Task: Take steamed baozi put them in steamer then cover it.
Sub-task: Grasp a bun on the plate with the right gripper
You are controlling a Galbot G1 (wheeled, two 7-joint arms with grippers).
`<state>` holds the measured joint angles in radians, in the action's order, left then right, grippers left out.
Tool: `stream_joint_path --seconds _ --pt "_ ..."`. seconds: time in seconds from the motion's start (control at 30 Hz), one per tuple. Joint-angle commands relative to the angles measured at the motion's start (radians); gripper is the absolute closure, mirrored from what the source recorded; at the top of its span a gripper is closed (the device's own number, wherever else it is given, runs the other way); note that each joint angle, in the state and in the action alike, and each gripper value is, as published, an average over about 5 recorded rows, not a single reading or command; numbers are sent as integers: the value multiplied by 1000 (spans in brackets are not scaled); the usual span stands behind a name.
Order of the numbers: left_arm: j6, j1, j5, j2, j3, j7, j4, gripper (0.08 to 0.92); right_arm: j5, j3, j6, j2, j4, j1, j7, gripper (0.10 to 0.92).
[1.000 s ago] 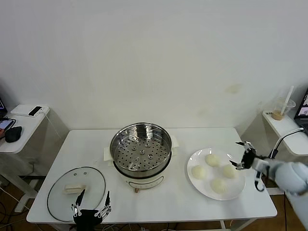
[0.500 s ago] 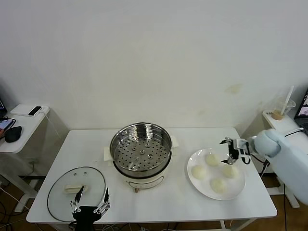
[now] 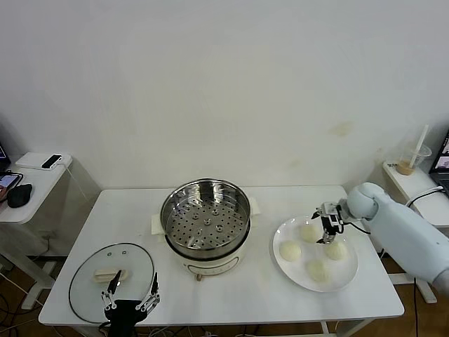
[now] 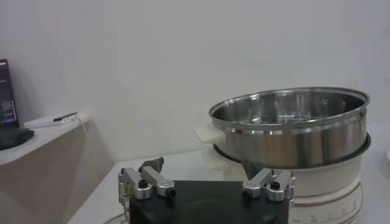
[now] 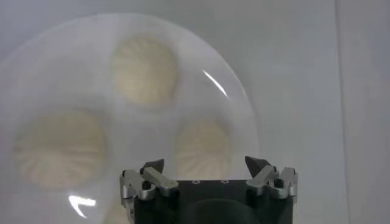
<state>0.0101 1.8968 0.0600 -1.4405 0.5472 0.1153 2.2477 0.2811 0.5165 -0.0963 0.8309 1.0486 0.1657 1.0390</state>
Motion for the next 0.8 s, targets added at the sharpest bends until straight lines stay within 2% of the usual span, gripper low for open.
stream_joint_path --seconds 0.03,0.23,0.5,0.8 --pt "-2 -1 2 0 1 -1 -1 177 14 42 3 38 -58 -38 12 203" --pt "-4 0 3 -3 -1 1 -3 177 23 52 0 50 -66 -33 10 208" --pt "-13 0 3 -2 -3 -3 -7 177 35 47 0 64 -74 -27 -9 316" --pt "-18 3 3 -1 -5 2 -15 177 40 53 -6 57 -70 -28 -4 353"
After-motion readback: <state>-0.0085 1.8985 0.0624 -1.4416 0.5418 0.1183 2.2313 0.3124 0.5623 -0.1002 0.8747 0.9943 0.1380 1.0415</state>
